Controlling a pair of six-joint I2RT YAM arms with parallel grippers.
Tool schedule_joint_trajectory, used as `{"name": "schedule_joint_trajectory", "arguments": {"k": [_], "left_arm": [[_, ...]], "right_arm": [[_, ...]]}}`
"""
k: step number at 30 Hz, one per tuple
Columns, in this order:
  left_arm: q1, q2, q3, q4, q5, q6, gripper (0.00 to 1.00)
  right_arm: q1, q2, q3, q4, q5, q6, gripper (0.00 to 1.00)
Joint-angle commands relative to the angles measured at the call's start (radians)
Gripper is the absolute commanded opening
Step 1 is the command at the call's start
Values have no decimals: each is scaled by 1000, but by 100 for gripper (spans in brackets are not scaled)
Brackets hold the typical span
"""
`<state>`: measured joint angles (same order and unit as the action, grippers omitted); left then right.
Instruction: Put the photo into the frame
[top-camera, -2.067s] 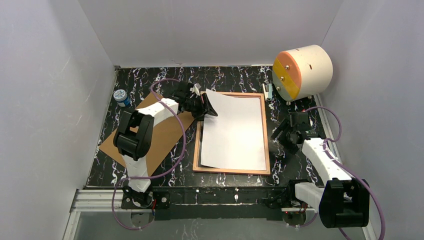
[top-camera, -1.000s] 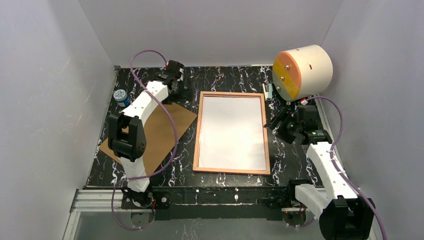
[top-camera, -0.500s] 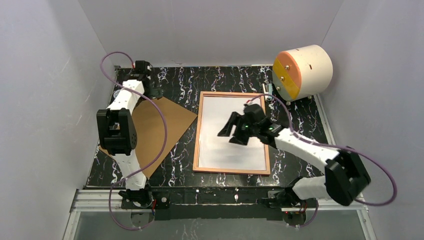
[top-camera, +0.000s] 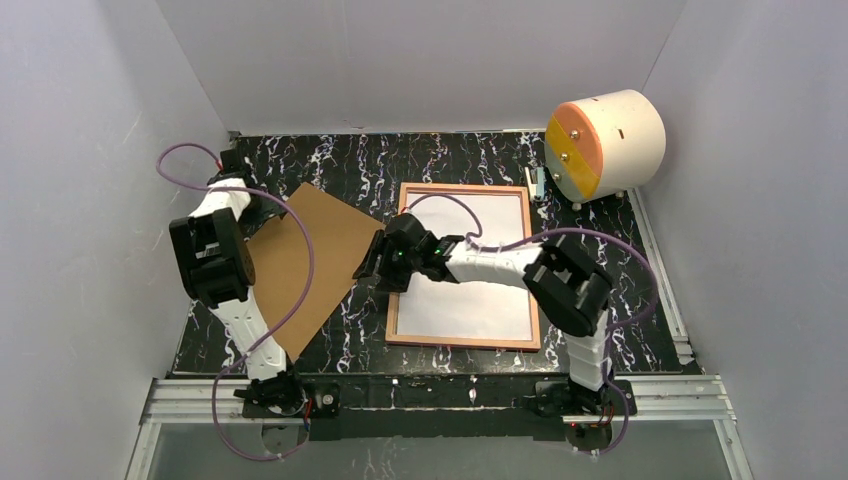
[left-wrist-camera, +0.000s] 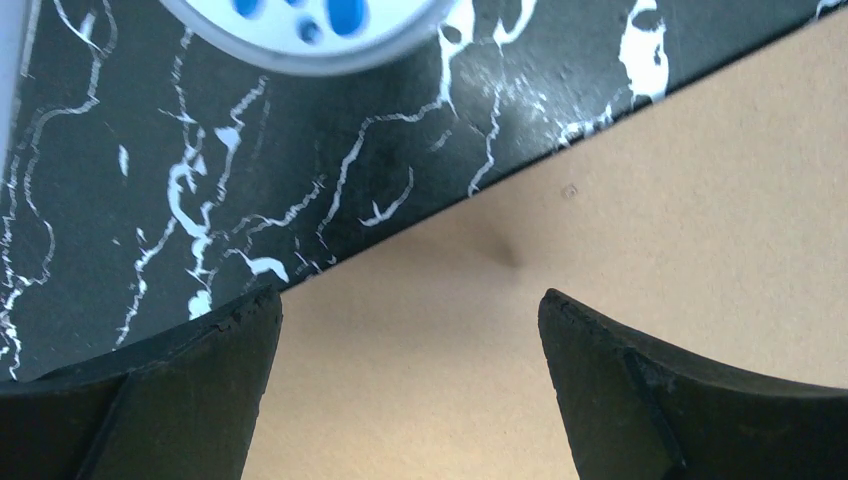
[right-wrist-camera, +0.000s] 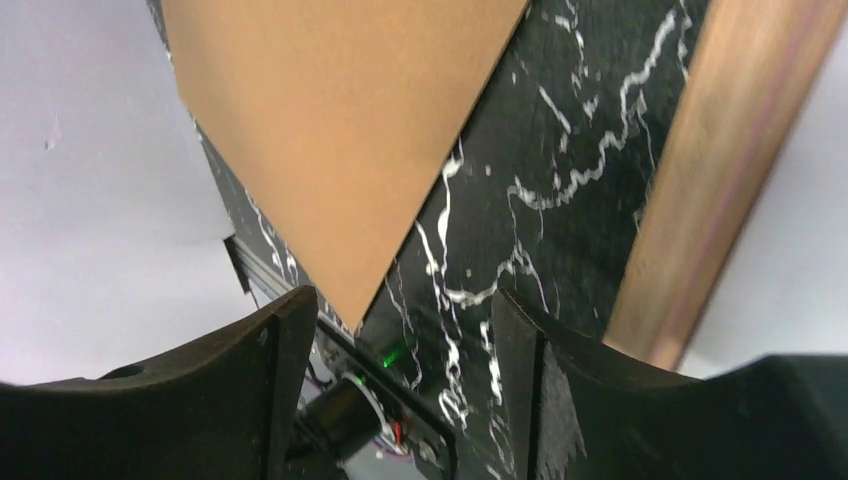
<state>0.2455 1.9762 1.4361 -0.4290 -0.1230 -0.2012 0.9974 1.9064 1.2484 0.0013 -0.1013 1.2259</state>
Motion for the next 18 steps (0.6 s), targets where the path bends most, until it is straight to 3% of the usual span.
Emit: {"name": "schedule_joint_trajectory", "arguments": {"k": [1,10,18], "left_arm": [[37,12,-12,67,-8,-9,99],[47,39,-81,133,-28,-7,99],[55,80,-98,104,123,-58,95]], "right_arm": [[16,106,130,17,-2,60,69],[32,223,206,-51,37,91,68],[29,285,242,-107,76,89,78]]}}
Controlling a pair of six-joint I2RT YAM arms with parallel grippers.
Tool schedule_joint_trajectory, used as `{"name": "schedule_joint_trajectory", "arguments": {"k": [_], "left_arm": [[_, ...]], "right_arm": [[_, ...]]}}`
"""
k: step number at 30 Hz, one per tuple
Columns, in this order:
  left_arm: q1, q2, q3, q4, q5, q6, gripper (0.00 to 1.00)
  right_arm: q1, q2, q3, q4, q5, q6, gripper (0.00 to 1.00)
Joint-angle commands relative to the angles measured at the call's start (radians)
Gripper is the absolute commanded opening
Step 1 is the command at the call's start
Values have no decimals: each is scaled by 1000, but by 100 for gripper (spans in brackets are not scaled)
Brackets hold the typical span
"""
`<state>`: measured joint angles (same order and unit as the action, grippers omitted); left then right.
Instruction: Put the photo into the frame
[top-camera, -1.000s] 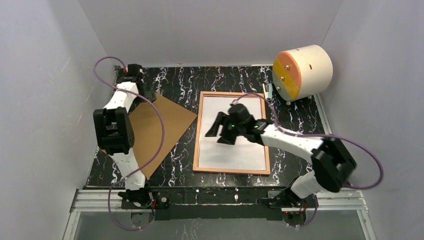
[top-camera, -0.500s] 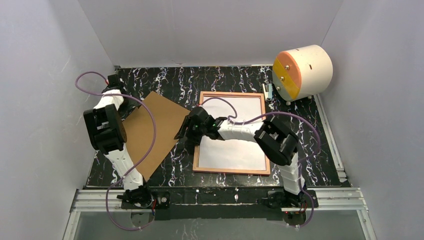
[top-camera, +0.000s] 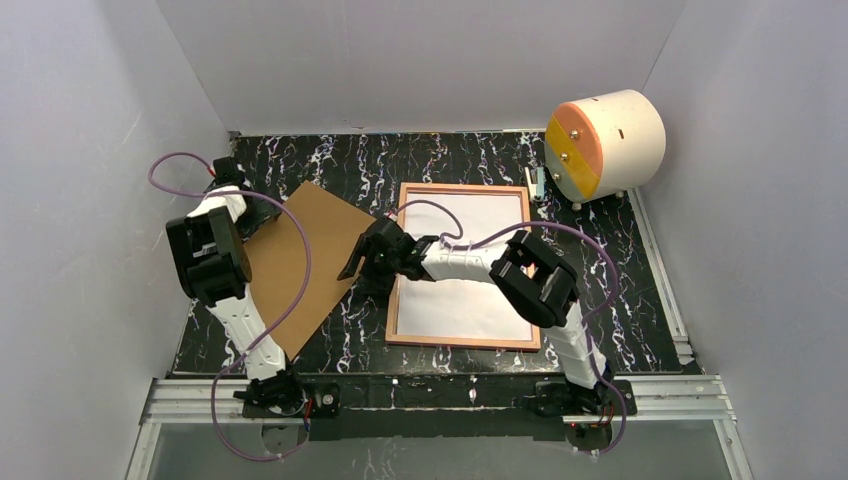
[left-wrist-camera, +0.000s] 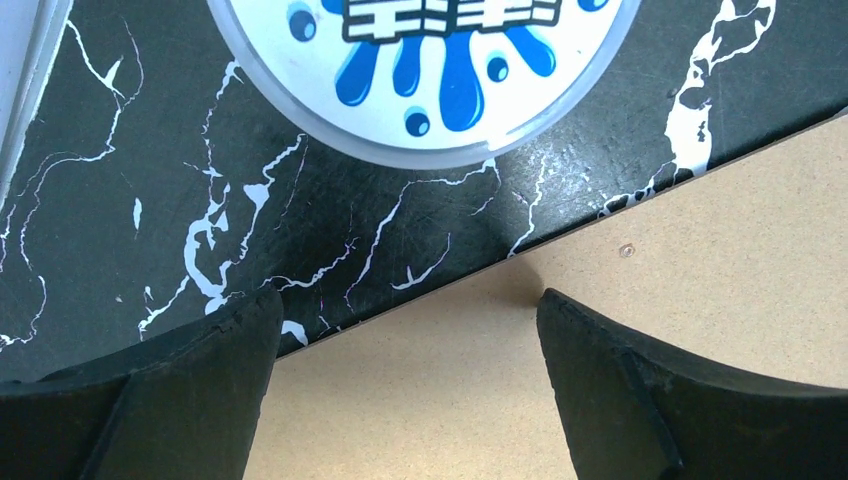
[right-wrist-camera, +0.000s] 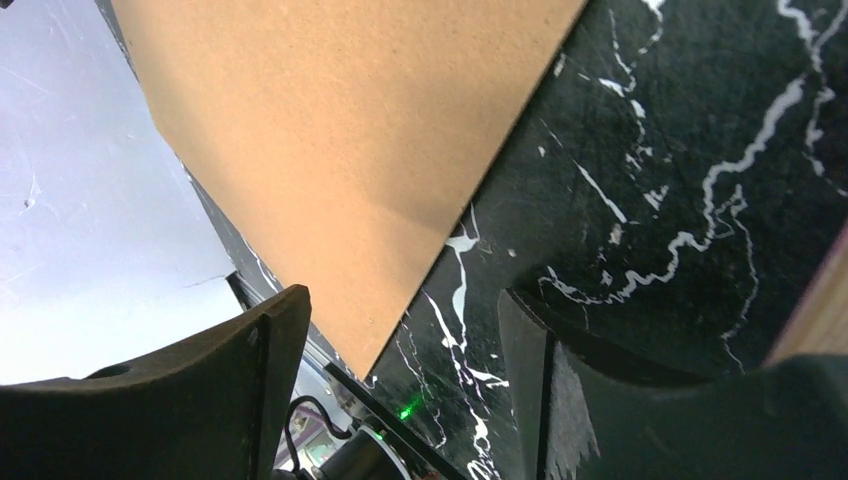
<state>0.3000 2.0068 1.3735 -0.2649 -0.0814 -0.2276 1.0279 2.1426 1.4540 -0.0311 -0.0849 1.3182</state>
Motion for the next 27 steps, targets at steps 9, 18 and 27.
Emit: {"name": "schedule_joint_trajectory", "arguments": {"k": [9,18,27], "left_arm": [[2,27,-63,-156,134,-101,82],[13,38,-108,-263,201,-175,74],[13,-8,-105,-321,211,-155,71]], "right_arm": [[-13,114,90,-49,59,-10,82],[-57,86,3,223,-85,71,81],[-67,21,1,402,-138,35,79]]}}
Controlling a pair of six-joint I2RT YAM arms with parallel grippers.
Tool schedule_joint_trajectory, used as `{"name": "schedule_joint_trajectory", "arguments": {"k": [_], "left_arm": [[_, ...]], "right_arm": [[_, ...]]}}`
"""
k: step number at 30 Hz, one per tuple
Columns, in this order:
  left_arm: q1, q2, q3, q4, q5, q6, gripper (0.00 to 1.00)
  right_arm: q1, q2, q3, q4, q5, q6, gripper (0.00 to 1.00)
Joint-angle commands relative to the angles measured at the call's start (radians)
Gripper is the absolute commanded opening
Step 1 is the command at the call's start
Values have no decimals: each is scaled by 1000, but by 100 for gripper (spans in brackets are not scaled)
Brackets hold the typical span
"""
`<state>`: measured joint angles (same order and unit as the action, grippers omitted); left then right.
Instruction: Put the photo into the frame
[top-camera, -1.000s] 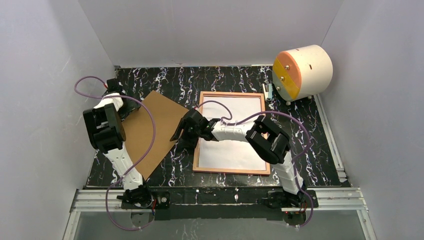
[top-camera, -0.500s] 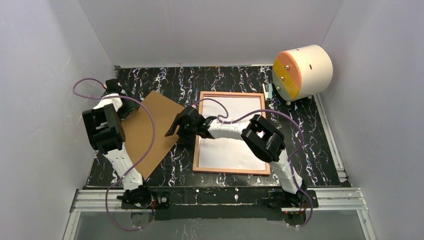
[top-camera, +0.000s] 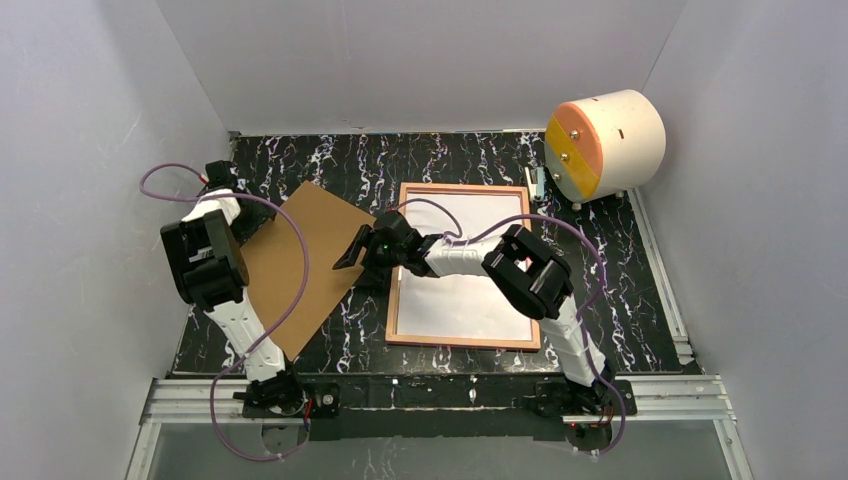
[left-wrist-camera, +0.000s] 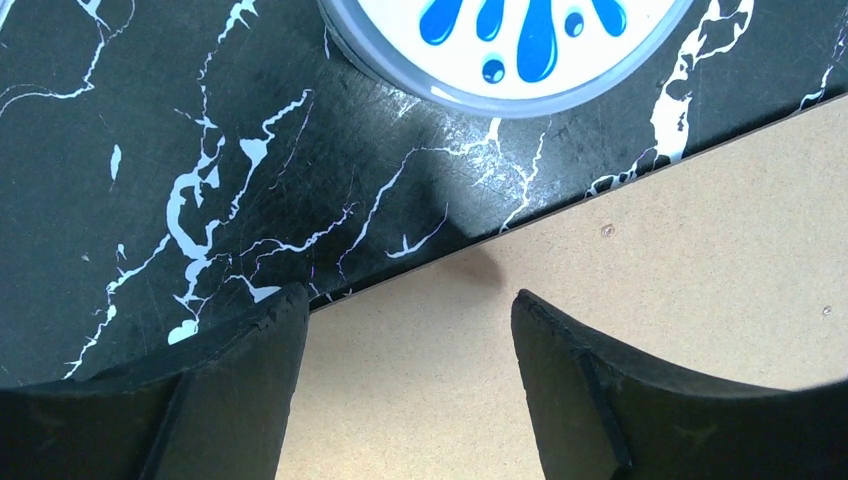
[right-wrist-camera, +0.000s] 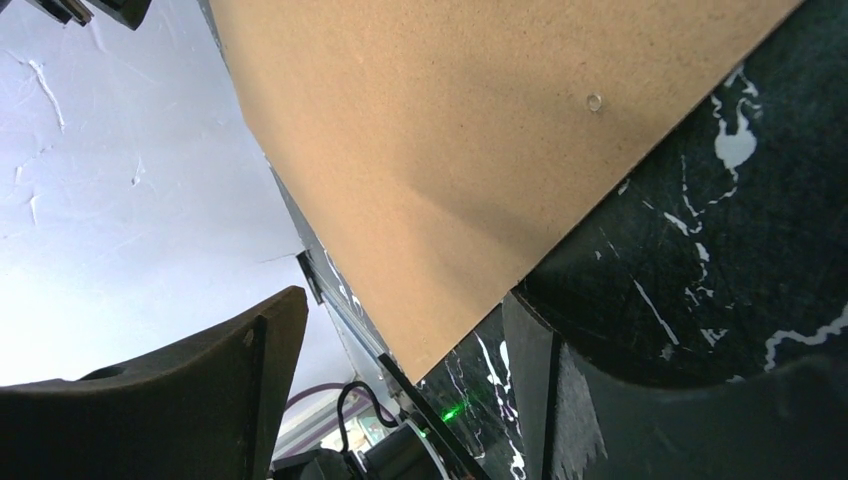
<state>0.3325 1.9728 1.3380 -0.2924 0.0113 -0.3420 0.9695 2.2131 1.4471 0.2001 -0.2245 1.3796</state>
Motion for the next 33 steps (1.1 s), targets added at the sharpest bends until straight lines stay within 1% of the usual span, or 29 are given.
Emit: {"name": "schedule_joint_trajectory", "arguments": {"k": [1,4,6,11,16,21,26,33], "left_arm": [[-20,32,-45,-309,105,-28,71],[-20,61,29,-386,54,10,71],[-19,56,33,-395,32,14,71],[-20,46,15,-391,27,14,71],[-19,29,-21,-368,89,12,71],[-20,7,-64,-344,184,8,71],[-20,-26,-100,-333,224,0,70],[-39,-78,-166,-304,306,-16,69]], "right_arm": [[-8,-56,19,163,-10,-28,79],[-10,-68,49,159,-48,-33,79],[-10,-67,61,172,-74,-26,79],[-11,-49,105,183,-118,-32,77],[-10,-76,99,192,-116,-57,76],[-11,-115,103,181,-111,-86,75],[-11,-154,90,169,-92,-107,75],[-32,-215,6,156,-46,-97,74]]}}
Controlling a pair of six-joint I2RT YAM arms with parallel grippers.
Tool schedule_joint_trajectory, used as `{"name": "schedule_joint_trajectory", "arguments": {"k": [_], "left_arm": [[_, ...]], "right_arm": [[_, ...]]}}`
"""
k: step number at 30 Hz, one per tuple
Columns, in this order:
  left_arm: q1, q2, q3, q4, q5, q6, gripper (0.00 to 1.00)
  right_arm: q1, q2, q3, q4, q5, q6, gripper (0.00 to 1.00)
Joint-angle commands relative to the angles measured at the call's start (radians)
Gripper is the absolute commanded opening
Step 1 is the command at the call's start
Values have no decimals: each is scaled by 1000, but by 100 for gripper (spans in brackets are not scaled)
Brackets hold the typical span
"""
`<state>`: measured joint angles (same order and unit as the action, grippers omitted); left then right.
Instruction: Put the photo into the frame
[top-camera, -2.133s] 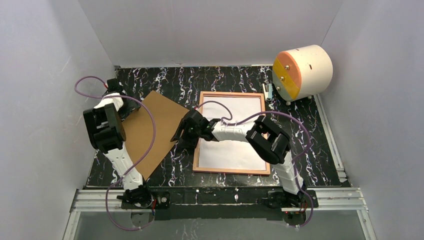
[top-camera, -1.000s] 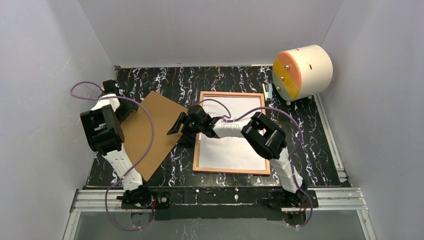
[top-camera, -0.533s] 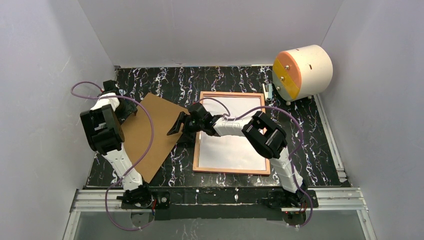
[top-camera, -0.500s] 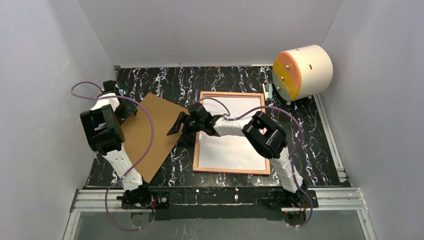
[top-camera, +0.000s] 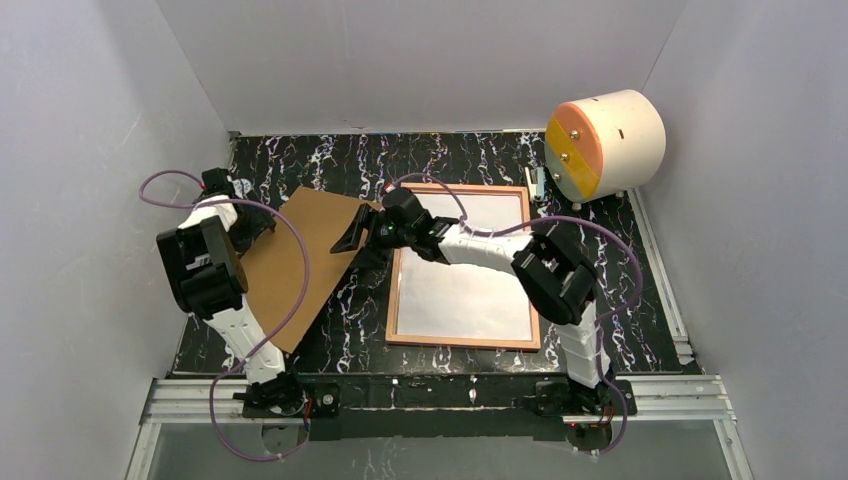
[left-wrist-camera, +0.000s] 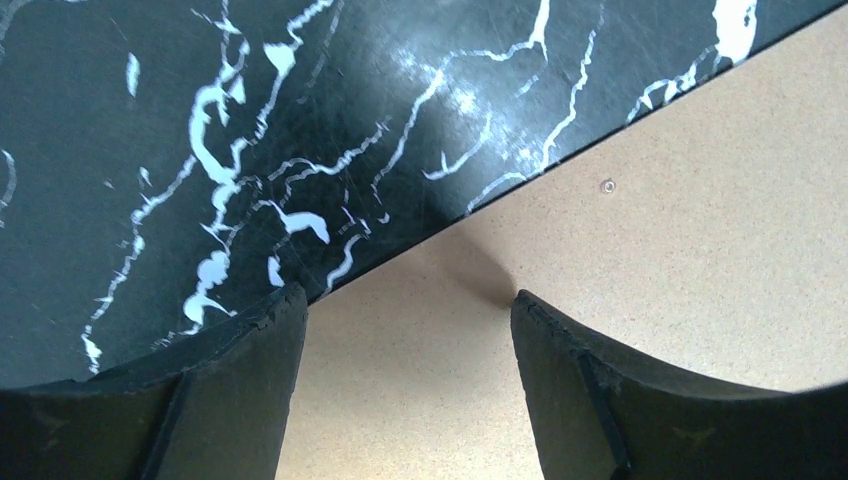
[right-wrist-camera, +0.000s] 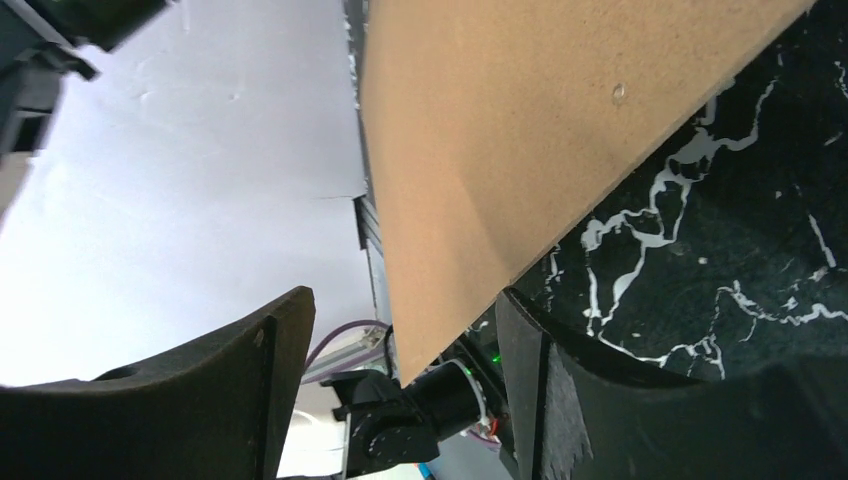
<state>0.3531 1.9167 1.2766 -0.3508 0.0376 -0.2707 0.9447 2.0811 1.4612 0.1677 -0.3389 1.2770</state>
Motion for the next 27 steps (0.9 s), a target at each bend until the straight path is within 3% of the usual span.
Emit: {"name": "schedule_joint_trajectory", "arguments": {"k": [1,4,9,19,27], "left_arm": [[-69,-36,-129,-234,293,-93,69],[-119,-79,-197,-159,342,-133,68],[-234,-110,-229,-132,308,-177,68],[-299,-137,-251,-107,311,-204,68],[-302,-147,-256,-115,269,-181,70]], "right_arm": [[-14,-92,-23,189,72,7,74],[-44,-123,-76,183,83,4,74],[-107,-196,-181,159,100,-14,73],[-199,-339,-406,100,136,-45,73],[-217,-380,-399,-205,309,-109,72]]}}
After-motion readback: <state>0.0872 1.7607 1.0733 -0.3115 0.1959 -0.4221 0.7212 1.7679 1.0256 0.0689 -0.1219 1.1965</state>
